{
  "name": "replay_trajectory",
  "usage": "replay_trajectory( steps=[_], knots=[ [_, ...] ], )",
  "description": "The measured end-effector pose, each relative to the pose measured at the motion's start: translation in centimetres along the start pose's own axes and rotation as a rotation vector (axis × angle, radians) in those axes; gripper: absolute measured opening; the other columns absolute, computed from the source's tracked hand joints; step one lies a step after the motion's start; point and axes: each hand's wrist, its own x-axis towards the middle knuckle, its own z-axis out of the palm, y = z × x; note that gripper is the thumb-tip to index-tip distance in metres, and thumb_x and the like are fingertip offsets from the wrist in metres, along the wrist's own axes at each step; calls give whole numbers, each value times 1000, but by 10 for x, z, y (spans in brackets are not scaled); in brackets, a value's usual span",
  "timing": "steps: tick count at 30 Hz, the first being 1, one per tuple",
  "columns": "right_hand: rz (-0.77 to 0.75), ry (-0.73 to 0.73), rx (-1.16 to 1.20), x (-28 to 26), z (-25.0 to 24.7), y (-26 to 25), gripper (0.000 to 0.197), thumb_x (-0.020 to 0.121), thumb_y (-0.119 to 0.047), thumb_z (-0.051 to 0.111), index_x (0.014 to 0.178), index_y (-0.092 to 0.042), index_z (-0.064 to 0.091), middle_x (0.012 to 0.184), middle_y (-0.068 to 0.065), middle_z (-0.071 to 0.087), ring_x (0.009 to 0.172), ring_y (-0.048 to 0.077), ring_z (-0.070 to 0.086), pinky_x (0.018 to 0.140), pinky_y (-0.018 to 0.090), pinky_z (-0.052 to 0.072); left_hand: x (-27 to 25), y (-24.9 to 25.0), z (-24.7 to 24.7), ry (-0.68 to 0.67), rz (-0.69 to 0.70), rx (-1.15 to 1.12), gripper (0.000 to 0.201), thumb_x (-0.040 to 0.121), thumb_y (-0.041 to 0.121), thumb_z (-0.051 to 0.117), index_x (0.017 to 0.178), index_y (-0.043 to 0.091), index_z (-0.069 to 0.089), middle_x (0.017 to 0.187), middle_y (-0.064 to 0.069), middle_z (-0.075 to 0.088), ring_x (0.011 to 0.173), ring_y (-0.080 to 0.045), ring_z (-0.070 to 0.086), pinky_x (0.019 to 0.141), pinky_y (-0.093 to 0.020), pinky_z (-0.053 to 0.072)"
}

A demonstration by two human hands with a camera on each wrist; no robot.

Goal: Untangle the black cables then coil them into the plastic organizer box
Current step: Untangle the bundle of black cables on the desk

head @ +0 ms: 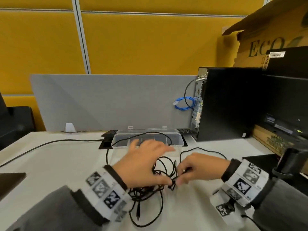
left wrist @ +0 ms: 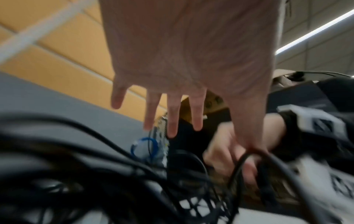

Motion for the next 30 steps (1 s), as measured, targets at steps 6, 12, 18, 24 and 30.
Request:
replay_trajectory(
  steps=[6, 12, 18, 24, 30],
  knots=[
    [322, 159, -125, -46, -44, 20, 36, 86, -50, 57, 59, -26, 57, 55, -12, 52, 51, -1, 46, 55, 12, 37, 20, -13, 20, -305, -149, 159, 78, 73, 42, 67, 135, 45, 21, 126, 2, 44, 116, -23, 46, 96, -45, 33],
    [761, 300, -708, -53, -40, 52, 30, 94, -35, 46, 122, -26, 54, 112, 0, 56, 106, 18, 54, 77, 29, 45, 8, -29, 19, -206, -184, 52, 46, 80, 26, 62, 122, 26, 41, 113, -2, 57, 99, -19, 54, 79, -33, 47],
    [166, 104, -155, 7, 24, -1, 39, 91, -47, 49, 126, -29, 48, 127, -2, 48, 118, 13, 42, 99, 34, 40, 0, -26, 17, -26, -150, -92, 23, 80, 20, 60, 101, 21, 52, 94, 8, 55, 89, -13, 51, 73, -24, 44],
    [-35, 239, 314, 4, -12, -5, 25, 97, -27, 43, 78, -14, 51, 65, -6, 53, 57, 6, 53, 63, 18, 49, -13, -35, 9, -3, -223, -23, 11, 77, 32, 59, 85, 27, 53, 84, 12, 55, 80, -8, 52, 64, -23, 42],
    [191, 1453, 1049, -23, -74, 53, 27, 90, -21, 40, 63, -24, 43, 50, -7, 34, 45, 8, 29, 40, 19, 25, -12, -48, 1, -77, -275, 57, 21, 86, 46, 51, 94, 28, 60, 96, 10, 53, 88, -10, 53, 73, -29, 47]
  ],
)
